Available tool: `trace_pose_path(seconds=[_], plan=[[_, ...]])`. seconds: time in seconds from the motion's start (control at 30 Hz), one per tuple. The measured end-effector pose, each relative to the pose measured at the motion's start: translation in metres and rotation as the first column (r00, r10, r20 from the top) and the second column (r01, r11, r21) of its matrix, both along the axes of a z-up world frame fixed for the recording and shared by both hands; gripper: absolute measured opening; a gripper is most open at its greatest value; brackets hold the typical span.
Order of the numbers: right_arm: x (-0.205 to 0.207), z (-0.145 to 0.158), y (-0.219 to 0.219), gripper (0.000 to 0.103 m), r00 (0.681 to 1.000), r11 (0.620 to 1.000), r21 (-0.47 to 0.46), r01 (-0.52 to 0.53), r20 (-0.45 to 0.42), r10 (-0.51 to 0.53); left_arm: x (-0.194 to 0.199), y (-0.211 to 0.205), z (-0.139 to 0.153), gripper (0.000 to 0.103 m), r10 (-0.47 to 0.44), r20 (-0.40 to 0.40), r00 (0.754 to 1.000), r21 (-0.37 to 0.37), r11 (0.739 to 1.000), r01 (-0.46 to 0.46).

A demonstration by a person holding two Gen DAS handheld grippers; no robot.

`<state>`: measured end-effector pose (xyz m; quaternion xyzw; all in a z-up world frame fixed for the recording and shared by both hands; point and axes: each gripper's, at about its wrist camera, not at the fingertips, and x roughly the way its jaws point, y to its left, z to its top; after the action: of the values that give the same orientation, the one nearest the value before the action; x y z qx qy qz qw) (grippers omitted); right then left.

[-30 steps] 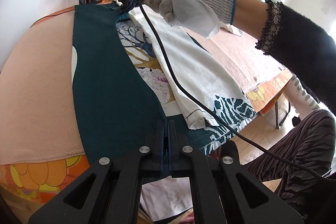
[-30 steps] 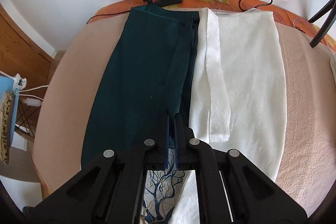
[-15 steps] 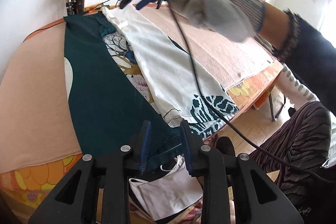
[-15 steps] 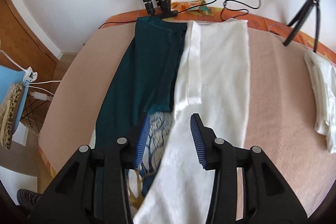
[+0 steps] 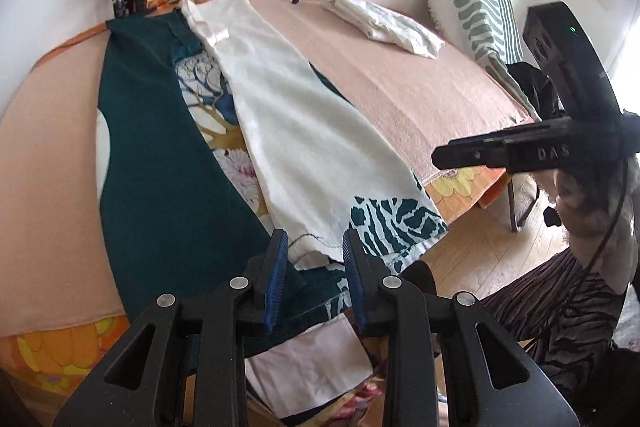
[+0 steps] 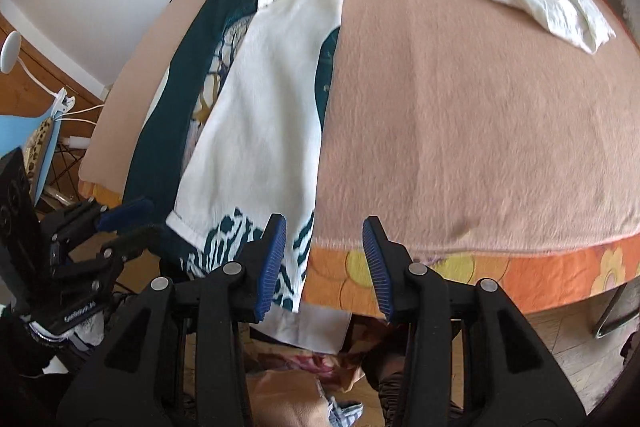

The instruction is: Fold small clothes

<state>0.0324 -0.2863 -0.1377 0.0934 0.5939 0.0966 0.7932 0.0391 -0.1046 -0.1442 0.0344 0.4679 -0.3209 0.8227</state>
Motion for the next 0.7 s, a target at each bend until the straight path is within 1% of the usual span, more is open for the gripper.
trace_pose_path(seconds=[0.1, 0.17, 0.2, 0.33, 0.4, 0.43, 0.47, 0.5, 0.53, 0.57, 0.6, 0.63, 0.67, 0.7], plan=[[-0.014, -0.009, 0.002, 0.042, 1.000, 1.000, -0.008, -0.026, 0.002, 0.026, 0.000, -0.003, -0.008, 0.026, 0.007, -0.004, 1.000, 0.024, 1.000, -0.007], [-0.019, -0.012, 0.004, 0.042, 0.999, 0.999, 0.006, -0.039, 0.000, 0.039, 0.001, -0.002, -0.012, 0.017, 0.014, -0.007, 1.000, 0.024, 1.000, -0.013], [-0.021, -0.012, 0.007, 0.042, 0.999, 0.999, 0.006, -0.053, 0.002, 0.053, 0.003, -0.002, -0.013, 0.008, 0.022, -0.008, 1.000, 0.028, 0.999, -0.022], [-0.021, -0.017, 0.025, 0.042, 0.994, 0.993, -0.061, -0.105, 0.007, 0.105, 0.005, 0.003, -0.017, 0.002, 0.048, -0.018, 0.999, 0.007, 0.999, -0.048], [-0.022, -0.023, 0.032, 0.031, 0.992, 0.988, -0.078, -0.130, -0.005, 0.130, 0.005, 0.004, -0.015, 0.002, 0.055, 0.001, 0.998, 0.007, 0.998, -0.055], [-0.022, -0.027, 0.036, 0.022, 0.990, 0.987, -0.077, -0.139, -0.016, 0.138, 0.004, 0.005, -0.014, 0.002, 0.060, 0.004, 0.998, 0.000, 0.998, -0.060], [-0.022, -0.027, 0.038, 0.015, 0.990, 0.986, -0.085, -0.143, -0.004, 0.143, 0.004, 0.004, -0.013, 0.002, 0.059, 0.004, 0.998, 0.000, 0.998, -0.059], [-0.022, -0.028, 0.038, 0.013, 0.988, 0.987, -0.056, -0.152, -0.012, 0.152, 0.003, 0.003, -0.012, 0.001, 0.057, 0.008, 0.998, 0.000, 0.998, -0.057], [-0.023, -0.027, 0.036, 0.013, 0.988, 0.988, 0.001, -0.152, -0.011, 0.152, 0.001, 0.003, -0.012, 0.001, 0.056, 0.016, 0.998, 0.003, 0.998, -0.056], [-0.023, -0.024, 0.033, 0.013, 0.990, 0.990, 0.022, -0.141, -0.009, 0.141, 0.000, 0.002, -0.011, 0.001, 0.053, 0.018, 0.998, 0.001, 0.999, -0.053], [-0.025, -0.021, 0.033, 0.014, 0.991, 0.991, 0.018, -0.135, 0.011, 0.134, 0.000, 0.001, -0.011, 0.001, 0.048, 0.017, 0.999, 0.001, 0.999, -0.048], [-0.027, -0.017, 0.032, 0.022, 0.990, 0.990, 0.021, -0.141, 0.027, 0.140, -0.001, 0.000, -0.011, 0.001, 0.045, 0.019, 0.999, -0.001, 0.999, -0.045], [-0.027, -0.015, 0.032, 0.040, 0.989, 0.989, 0.027, -0.145, 0.036, 0.144, -0.001, 0.000, -0.010, 0.001, 0.043, 0.020, 0.999, -0.004, 0.999, -0.043], [-0.028, -0.013, 0.031, 0.049, 0.989, 0.990, 0.029, -0.141, 0.047, 0.139, -0.002, -0.001, -0.011, 0.001, 0.041, 0.018, 0.999, -0.004, 0.999, -0.041]])
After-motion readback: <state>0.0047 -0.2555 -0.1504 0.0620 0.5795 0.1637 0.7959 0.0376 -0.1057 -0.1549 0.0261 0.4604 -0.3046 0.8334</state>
